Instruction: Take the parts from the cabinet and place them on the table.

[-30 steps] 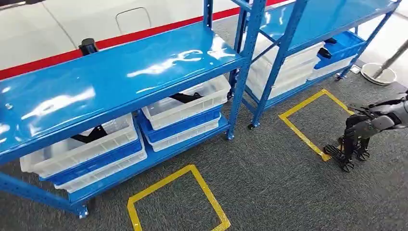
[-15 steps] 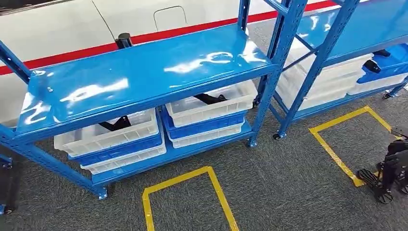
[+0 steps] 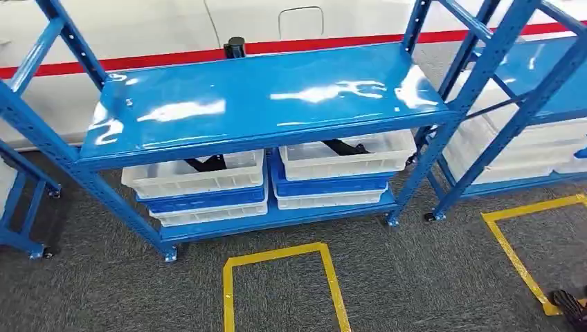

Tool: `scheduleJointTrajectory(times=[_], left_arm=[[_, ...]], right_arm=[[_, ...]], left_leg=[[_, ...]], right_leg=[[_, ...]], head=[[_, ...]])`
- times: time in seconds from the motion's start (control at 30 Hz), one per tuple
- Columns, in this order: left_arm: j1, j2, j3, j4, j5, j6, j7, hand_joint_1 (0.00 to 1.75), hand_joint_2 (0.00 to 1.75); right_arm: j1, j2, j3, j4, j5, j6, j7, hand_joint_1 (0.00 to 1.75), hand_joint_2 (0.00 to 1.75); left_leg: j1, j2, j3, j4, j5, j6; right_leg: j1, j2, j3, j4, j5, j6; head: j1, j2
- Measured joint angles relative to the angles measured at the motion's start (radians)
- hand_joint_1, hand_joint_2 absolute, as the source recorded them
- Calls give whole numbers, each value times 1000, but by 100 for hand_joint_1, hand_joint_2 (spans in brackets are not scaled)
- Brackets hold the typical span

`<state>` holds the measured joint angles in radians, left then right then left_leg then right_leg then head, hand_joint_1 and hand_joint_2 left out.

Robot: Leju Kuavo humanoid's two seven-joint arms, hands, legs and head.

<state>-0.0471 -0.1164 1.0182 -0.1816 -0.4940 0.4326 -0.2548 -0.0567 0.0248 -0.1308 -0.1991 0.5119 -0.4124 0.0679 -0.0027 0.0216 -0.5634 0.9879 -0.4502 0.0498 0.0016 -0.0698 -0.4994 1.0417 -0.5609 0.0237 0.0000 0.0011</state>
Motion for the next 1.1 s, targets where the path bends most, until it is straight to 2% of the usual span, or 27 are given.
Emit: scheduleJointTrajectory(times=[0.03, 0.07, 0.13, 0.17, 0.23, 0.27, 0.3, 0.33, 0.37, 0.43, 0.47, 0.5, 0.53, 0.57, 0.63, 0.67, 0.7, 0.77, 0.8, 0.83, 0.87, 0.9, 0.97, 1.0, 1.03, 1.07, 1.1], left_arm=[[-3, 1, 0, 0, 0, 1, 1, 0, 175], [-5, 1, 0, 0, 0, 1, 1, 0, 175], [-4, 0, 0, 0, 0, 0, 1, 0, 175], [-3, -1, 0, 0, 0, 0, 1, 0, 175], [-1, -3, 0, 0, 0, 0, 1, 0, 175], [-1, -3, 0, 0, 0, 0, 1, 0, 175], [-1, -3, 0, 0, 0, 0, 1, 0, 175], [-1, -1, 0, 0, 0, 1, 1, 0, 175], [-1, -1, 0, 0, 0, 1, 2, 0, 175], [4, -1, 0, 0, 1, 1, 2, 0, 175], [5, 0, 0, 0, 1, 1, 2, 0, 175], [7, -3, 0, 0, 1, 1, 2, 0, 175], [5, -2, 0, 0, 2, 1, 2, 0, 175], [2, -1, 0, 0, 2, 1, 2, 0, 175], [0, -1, 0, 0, 2, 1, 2, 0, 175], [3, -1, 0, 0, 2, 1, 2, 0, 175], [4, -1, 0, 0, 2, 1, 2, 0, 175], [7, -1, 0, 0, 2, 1, 2, 0, 175], [7, 0, 0, 0, 2, 1, 1, 0, 175], [5, 1, 0, 0, 2, 1, 1, 0, 175], [5, 0, 0, 0, 2, 1, 0, 0, 175], [5, 0, 0, 0, 1, 1, 0, 0, 175], [6, 0, 0, 0, 2, 1, 0, 0, 175], [7, -1, 0, 0, 2, 1, 0, 0, 175], [6, -1, 0, 0, 2, 0, 0, 0, 175], [4, 1, 0, 0, 2, 0, 0, 0, 175], [2, 0, 0, 0, 2, -2, 0, 0, 175]], right_arm=[[1, 1, 0, 0, 0, 0, 0, 0, 0], [3, 0, 0, 0, 1, 0, 0, 0, 0], [7, -2, 0, 0, 1, 0, 1, 0, 0], [9, -2, 0, 0, 1, 0, 1, 0, 0], [10, -5, 0, 0, 2, 0, 1, 0, 0], [10, -5, 0, 0, 3, 0, 1, 0, 0], [10, -5, 1, 0, 3, 0, 1, 0, 0], [10, -4, 1, 2, 5, 0, 1, 0, 0], [5, -4, 2, 2, 6, 0, 1, 0, 0], [0, -4, 5, 2, 8, 0, 1, 0, 0], [0, -3, 5, 2, 7, 0, 1, 0, 0], [0, -6, 6, 2, 8, 0, 1, 0, 0], [1, -5, 6, 2, 8, 0, 1, 0, 0], [4, -5, 6, 2, 8, 0, 1, 0, 0], [9, -5, 6, 2, 8, 0, 1, 0, 0], [9, -6, 6, 2, 8, -6, 1, 0, 0], [8, -6, 6, 2, 8, -13, 0, 0, 0], [5, -5, 6, 2, 2, -26, -9, 0, 0], [1, -4, 6, 2, -4, -33, -13, 0, 0], [-1, -4, 6, 2, -7, -35, -14, 0, 0], [-2, -4, 5, 2, -9, -38, -15, 0, 0], [-4, -4, 5, 2, -10, -39, -15, 0, 175], [-5, -1, 5, 1, -12, -40, -17, 0, 175], [-3, -2, 5, -1, -13, -42, -17, 0, 175], [-4, -2, 5, -1, -13, -43, -18, 0, 175], [-3, 0, 5, -1, -13, -44, -19, 0, 175], [-2, 0, 5, -1, -14, -44, -19, 0, 175]], left_leg=[[1, -13, -3, 0, 4, 4], [3, -29, -5, 0, 4, 4], [4, -61, -5, 2, 4, 3], [6, -77, -3, 2, 3, 2], [11, -109, 0, 5, 2, -6], [14, -122, 0, 11, -1, -12], [16, -135, -5, 21, -6, -21], [9, -146, -10, 27, -10, -30], [10, -150, -13, 24, -9, -34], [16, -166, -15, 16, -1, -46], [17, -170, -18, 20, -2, -48], [13, -109, -25, 41, -17, -51], [12, -62, -48, 90, -48, -55], [14, -39, -86, 165, -88, -58], [14, -26, -169, 323, -151, -61], [15, -24, -182, 347, -147, -61], [15, -24, -174, 329, -127, -60], [15, -20, -89, 174, -47, -52], [15, -8, -26, 69, -15, -45], [8, 3, -8, 38, -28, -43], [5, -1, -9, 33, -24, -39], [2, -2, -11, 34, -25, -37], [-3, -11, -10, 24, -21, -23], [12, -11, 5, 7, -9, -14], [7, -12, 7, 1, -8, -12], [11, -15, 6, 1, -6, -6], [10, -21, 4, 1, -6, -5]], right_leg=[[-3, 38, -30, 61, -29, -4], [-7, 57, -70, 142, -62, -7], [-12, 66, -138, 268, -96, 1], [-16, 66, -143, 264, -83, 12], [-26, 72, -91, 129, -8, 45], [-33, 90, -54, 41, 32, 59], [-44, 136, -27, -26, 50, 64], [-32, 136, -30, -28, 47, 49], [-32, 124, -31, -25, 49, 34], [-25, 109, -23, -25, 51, 18], [-38, 97, -23, -28, 56, 10], [-36, 86, -22, -29, 57, 6], [-36, 75, -22, -29, 55, -2], [-31, 61, -22, -29, 54, -7], [-25, 28, -24, -28, 50, -12], [-24, 15, -24, -28, 49, -14], [-24, 5, -24, -28, 47, -15], [-23, -4, -23, -28, 43, -14], [-23, -8, -19, -28, 40, -11], [-14, -10, -10, -28, 38, -7], [-13, -11, -17, -29, 36, -3], [-14, -12, -17, -30, 36, 1], [-15, -18, -1, -40, 40, 15], [-7, -13, -6, -35, 34, 21], [-12, 14, -17, -5, 15, 18], [-12, 45, -59, 77, -23, 8], [-12, 57, -99, 156, -53, 4]], head=[[1, 0], [2, 0], [2, 0], [2, 0], [2, 0], [1, 0], [5, 0], [11, 0], [8, 0], [4, 0], [4, 0], [2, 0], [-10, 0], [-11, 0], [-12, 0], [-12, 0], [-12, 0], [-12, 0], [-12, 0], [-11, 0], [-9, 0], [-11, 0], [-13, 0], [-10, 0], [-8, 0], [-4, 0], [0, 0]])
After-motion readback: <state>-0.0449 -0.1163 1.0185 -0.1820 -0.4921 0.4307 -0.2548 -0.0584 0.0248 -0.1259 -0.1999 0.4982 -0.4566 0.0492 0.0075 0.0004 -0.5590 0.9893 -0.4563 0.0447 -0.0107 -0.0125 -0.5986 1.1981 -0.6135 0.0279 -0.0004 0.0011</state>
